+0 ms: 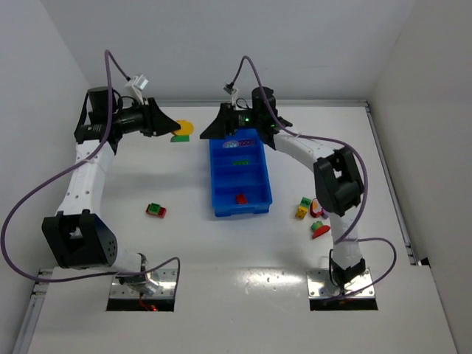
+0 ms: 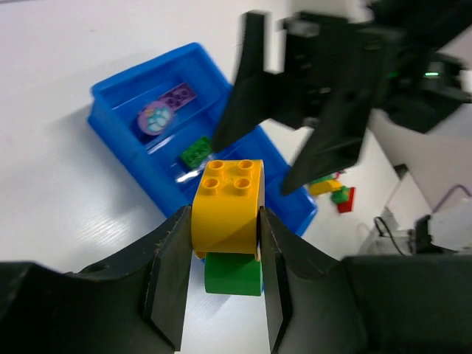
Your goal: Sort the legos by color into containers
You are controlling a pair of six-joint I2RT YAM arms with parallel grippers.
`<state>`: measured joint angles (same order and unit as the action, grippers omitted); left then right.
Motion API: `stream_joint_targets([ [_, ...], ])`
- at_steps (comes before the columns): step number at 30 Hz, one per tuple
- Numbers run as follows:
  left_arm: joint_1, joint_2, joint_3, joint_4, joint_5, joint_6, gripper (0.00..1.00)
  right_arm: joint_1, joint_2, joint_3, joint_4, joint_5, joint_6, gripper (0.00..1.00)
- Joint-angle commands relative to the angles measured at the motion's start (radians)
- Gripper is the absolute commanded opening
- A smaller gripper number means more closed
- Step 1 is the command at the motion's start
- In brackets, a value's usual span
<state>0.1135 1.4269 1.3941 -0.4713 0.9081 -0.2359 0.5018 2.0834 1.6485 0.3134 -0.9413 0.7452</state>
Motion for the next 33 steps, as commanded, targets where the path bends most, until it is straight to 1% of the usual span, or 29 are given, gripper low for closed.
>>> stream_joint_targets([
  [1, 0.015, 0.020, 0.031, 0.086, 0.149, -0.055, 0.06, 0.017, 0.038, 0.105, 0.197, -0.157, 0.198, 0.78],
  [2, 0.015, 0.020, 0.020, 0.103, 0.167, -0.093, 0.06, 0.026, 0.059, 0.118, 0.197, -0.157, 0.198, 0.78],
  [4, 0.028, 0.030, 0.010, 0.186, 0.218, -0.147, 0.06, 0.026, 0.069, 0.138, 0.207, -0.157, 0.207, 0.77],
  [6, 0.028, 0.061, 0.000, 0.248, 0.242, -0.213, 0.06, 0.026, 0.079, 0.139, 0.228, -0.157, 0.217, 0.74],
  [8, 0.037, 0.072, -0.014, 0.295, 0.242, -0.273, 0.06, 0.026, 0.079, 0.139, 0.243, -0.157, 0.217, 0.73],
  [11, 0.037, 0.093, -0.038, 0.361, 0.256, -0.315, 0.06, 0.026, 0.079, 0.139, 0.274, -0.157, 0.217, 0.71],
  [14, 0.046, 0.104, -0.038, 0.381, 0.265, -0.325, 0.06, 0.035, 0.057, 0.126, 0.297, -0.166, 0.217, 0.70],
  [25, 0.046, 0.122, -0.049, 0.464, 0.284, -0.381, 0.06, 0.046, 0.076, 0.125, 0.287, -0.166, 0.235, 0.68],
  [33, 0.046, 0.113, -0.076, 0.473, 0.293, -0.402, 0.06, 0.046, 0.095, 0.145, 0.277, -0.148, 0.244, 0.66],
])
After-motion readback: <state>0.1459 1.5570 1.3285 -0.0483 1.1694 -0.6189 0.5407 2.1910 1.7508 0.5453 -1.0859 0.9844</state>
